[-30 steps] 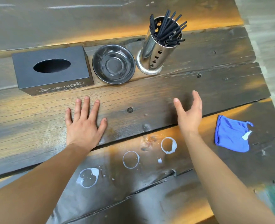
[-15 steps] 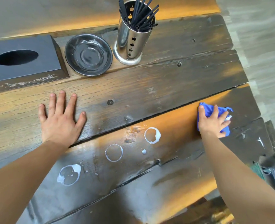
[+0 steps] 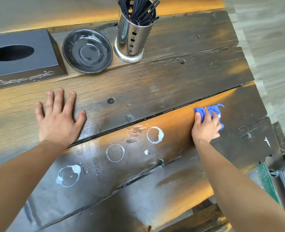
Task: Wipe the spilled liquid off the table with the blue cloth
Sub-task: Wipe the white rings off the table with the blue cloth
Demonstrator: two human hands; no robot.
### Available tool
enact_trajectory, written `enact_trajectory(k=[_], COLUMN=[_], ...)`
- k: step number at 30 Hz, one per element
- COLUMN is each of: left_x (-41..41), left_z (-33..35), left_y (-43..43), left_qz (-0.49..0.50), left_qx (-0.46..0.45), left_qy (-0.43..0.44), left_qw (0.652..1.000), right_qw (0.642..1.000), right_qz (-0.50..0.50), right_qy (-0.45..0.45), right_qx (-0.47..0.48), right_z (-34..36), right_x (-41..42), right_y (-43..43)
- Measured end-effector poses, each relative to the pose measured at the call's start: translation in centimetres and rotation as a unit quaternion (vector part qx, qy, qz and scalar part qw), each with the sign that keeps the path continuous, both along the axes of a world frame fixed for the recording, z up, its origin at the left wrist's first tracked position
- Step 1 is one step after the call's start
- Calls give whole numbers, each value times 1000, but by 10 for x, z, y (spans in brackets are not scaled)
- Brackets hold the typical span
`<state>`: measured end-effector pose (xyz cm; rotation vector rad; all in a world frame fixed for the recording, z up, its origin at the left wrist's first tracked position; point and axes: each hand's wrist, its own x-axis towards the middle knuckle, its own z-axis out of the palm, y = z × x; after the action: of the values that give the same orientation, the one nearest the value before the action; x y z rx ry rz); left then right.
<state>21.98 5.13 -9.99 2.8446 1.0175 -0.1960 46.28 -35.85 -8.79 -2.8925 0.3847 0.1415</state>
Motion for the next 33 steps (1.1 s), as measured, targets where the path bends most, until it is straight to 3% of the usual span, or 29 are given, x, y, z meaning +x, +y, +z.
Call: enact_trajectory(k=[7,11,14,17,21,25,29,33], left_x=[-3,-6,-32,-92,-177,-248,-265,-264], left_z=[2,16,35,48,40,28,17,12], left_y=[0,13,26,24,-9,-46,-61,-60], left_qz=[9,-17,-16,47,164,273,261,262], left_qx=[-21,-119,-219,-209,-122,-87,-54,-36], left_qy=[-7,-3,-84,-136,-88,-13,33,28], left_qw=[1000,993,972,967,975,958,963,964], right_qw=[991,970,943,920,875,809,731,692], right_qz=[132,178,234,290,414,545,670,716], right_qy=[18,47,24,53,59,98,84,85], right_qx=[33,157,234,257,242,197,101,-33], right_z=[10,37,63,84,92,78,50,23], right_x=[-69,-95,-112,-137,-168,-203,-224,-224], right_y=[26,44,62,102,169,245,295,318])
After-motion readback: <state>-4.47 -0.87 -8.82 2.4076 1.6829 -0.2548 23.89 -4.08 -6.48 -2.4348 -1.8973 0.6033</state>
